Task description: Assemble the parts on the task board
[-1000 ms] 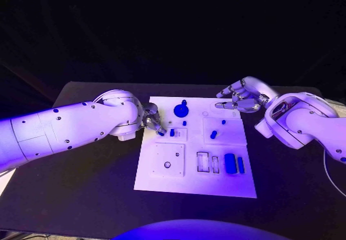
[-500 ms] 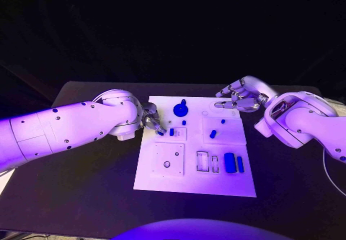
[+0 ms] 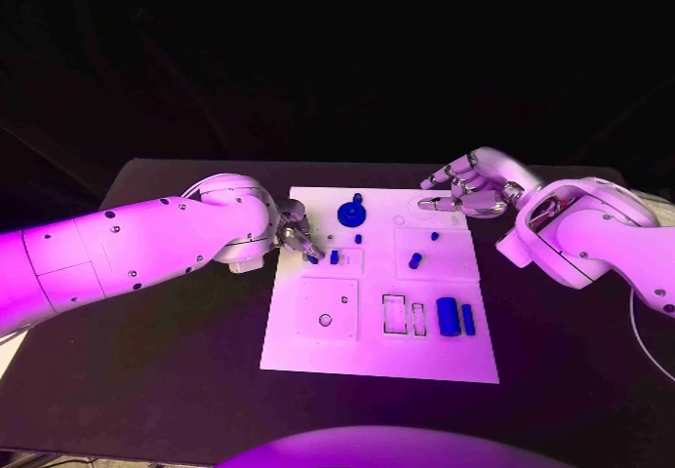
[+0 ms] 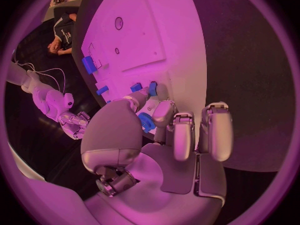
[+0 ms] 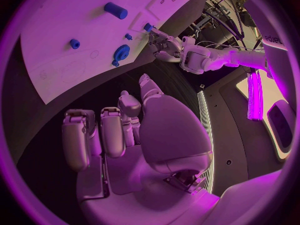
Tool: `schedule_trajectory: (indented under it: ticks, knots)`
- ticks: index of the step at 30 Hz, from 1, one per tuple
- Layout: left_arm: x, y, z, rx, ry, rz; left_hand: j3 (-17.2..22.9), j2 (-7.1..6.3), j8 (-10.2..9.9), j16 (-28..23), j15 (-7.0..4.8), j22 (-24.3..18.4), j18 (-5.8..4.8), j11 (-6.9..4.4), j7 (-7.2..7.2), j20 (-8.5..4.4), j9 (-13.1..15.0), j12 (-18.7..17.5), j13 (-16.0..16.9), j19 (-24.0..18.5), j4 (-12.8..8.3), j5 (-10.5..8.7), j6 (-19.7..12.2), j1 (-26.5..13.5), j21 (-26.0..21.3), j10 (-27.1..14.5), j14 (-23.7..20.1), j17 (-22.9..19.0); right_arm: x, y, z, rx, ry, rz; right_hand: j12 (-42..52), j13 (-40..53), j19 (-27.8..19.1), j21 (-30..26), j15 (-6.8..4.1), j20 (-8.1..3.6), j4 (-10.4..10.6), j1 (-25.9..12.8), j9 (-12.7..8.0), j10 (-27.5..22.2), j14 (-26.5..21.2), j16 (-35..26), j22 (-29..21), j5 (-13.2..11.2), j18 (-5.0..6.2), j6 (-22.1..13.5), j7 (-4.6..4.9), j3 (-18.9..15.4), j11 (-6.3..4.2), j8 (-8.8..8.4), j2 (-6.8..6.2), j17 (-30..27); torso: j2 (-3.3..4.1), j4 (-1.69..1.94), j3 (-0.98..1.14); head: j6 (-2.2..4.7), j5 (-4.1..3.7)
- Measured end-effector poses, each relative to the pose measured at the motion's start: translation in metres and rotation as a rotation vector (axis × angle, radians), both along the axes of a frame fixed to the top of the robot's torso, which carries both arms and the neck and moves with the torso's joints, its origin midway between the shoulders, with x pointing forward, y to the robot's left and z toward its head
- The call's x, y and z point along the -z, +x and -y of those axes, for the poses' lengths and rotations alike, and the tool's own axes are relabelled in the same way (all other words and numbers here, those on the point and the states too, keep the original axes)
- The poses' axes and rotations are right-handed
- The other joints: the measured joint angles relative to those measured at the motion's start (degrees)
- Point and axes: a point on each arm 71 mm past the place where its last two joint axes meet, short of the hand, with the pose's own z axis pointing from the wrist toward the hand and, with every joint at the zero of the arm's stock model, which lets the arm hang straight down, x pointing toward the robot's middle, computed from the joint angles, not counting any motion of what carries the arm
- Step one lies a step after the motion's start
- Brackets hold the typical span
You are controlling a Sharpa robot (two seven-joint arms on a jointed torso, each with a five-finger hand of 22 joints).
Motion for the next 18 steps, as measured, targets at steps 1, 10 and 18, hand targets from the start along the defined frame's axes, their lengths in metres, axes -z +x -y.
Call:
schedule_trajectory:
  ticks: [1,10,18]
  knots:
    - [0.0001,0.0002,0.0,0.0,0.0,0.0,-0.1,0.0,0.0,0.0,0.0,0.0,0.0,0.0,0.0,0.0,0.0,0.0,0.0,0.0,0.1,0.0,0.0,0.0,0.0,0.0,0.0,0.0,0.0,0.0,0.0001,0.0,0.0,0.0,0.0,0.0,0.0,0.0,0.0,0.0,0.0,0.0,0.0,0.0,0.0,0.0,0.0,0.0,0.0,0.0,0.0,0.0,0.0,0.0,0.0,0.0,0.0,0.0,0.0,0.0,-0.01]
    - [0.0005,0.0016,-0.0009,-0.006,0.005,-0.002,-1.8,-0.38,-0.1,0.0,0.0,0.0,0.0,0.0,0.09,0.0,-0.2,0.3,0.2,0.0,1.0,0.0,0.5,-1.7,0.0,0.4,0.0,0.0,-0.0001,-0.0004,0.0004,0.0,0.0,0.0,0.0,0.0,0.0,0.0,0.0,0.0,0.0,0.0,0.0,0.0,0.0,0.0,0.0,0.0,0.0,0.0,0.0,0.0,0.0,0.0,0.0,0.0,0.01,0.02,-0.04,-0.01,-0.12]
    - [0.0006,0.0018,-0.001,-0.007,0.005,-0.001,-2.9,-0.2,-0.1,0.0,0.0,0.0,0.0,0.0,-0.1,0.0,-0.2,0.3,0.2,0.0,1.4,0.0,0.7,-2.7,0.0,0.4,0.0,0.0,-0.0001,-0.0004,0.0006,0.001,0.0,0.0,-0.2,-0.2,0.0,-0.2,0.0,0.0,-0.2,0.0,0.0,-0.2,0.0,0.0,0.0,0.0,0.0,0.0,0.0,-0.2,0.21,0.0,0.0,0.0,0.01,0.07,-0.07,-0.07,-0.17]
